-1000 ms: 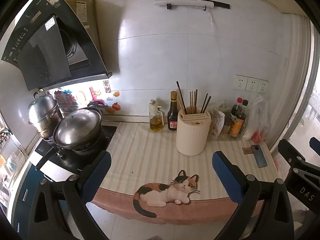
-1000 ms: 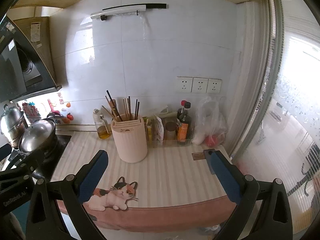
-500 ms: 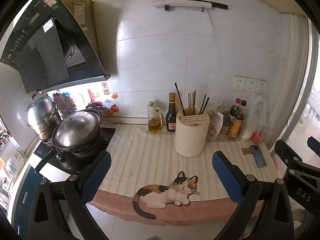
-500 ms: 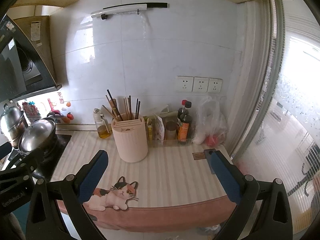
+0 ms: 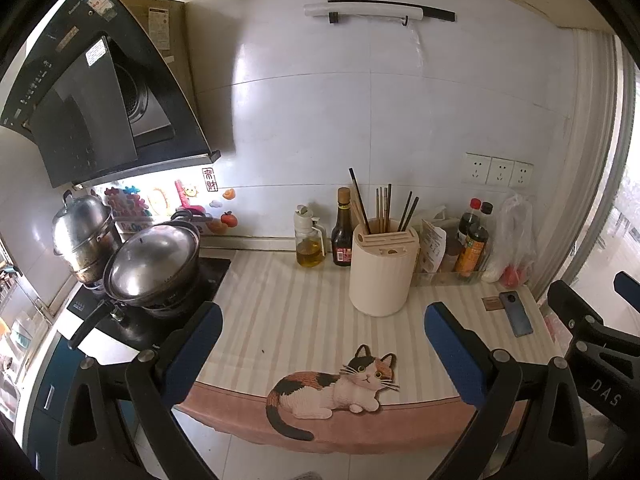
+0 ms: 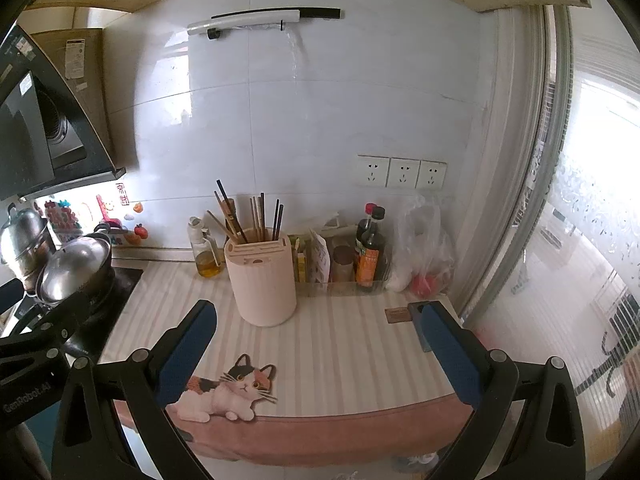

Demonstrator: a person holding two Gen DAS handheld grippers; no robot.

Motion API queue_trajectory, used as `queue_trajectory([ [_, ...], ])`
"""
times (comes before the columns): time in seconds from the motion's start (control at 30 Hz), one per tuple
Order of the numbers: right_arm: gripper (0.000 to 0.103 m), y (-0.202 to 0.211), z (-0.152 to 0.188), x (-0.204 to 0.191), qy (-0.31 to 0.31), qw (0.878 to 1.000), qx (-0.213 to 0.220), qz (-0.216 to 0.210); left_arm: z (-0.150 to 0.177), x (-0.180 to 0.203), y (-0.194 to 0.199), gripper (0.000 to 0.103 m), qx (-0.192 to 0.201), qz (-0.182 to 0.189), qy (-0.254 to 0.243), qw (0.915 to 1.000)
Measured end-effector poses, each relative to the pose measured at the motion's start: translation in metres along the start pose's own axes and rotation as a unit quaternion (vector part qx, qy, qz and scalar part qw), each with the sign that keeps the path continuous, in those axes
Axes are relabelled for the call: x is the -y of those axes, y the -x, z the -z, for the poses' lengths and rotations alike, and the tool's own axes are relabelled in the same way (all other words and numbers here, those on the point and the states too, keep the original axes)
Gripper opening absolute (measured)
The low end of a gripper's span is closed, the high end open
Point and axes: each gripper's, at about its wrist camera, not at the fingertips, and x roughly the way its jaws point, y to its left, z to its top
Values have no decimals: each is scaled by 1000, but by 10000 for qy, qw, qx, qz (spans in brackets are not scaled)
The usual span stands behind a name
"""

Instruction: Organize utensils

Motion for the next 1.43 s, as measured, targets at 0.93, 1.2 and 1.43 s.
queue_trajectory([
  [0.93,103,6,-5,0,19,10000,55,-23,0,-3,1,103,15,4,15,10000],
  [1.2,103,7,-8,0,31,10000,71,-24,0,-4,1,103,14,-24,35,10000],
  [1.43,103,7,-10,-1,27,10000,69,-2,0,-4,3,103,37,-28,63,10000],
])
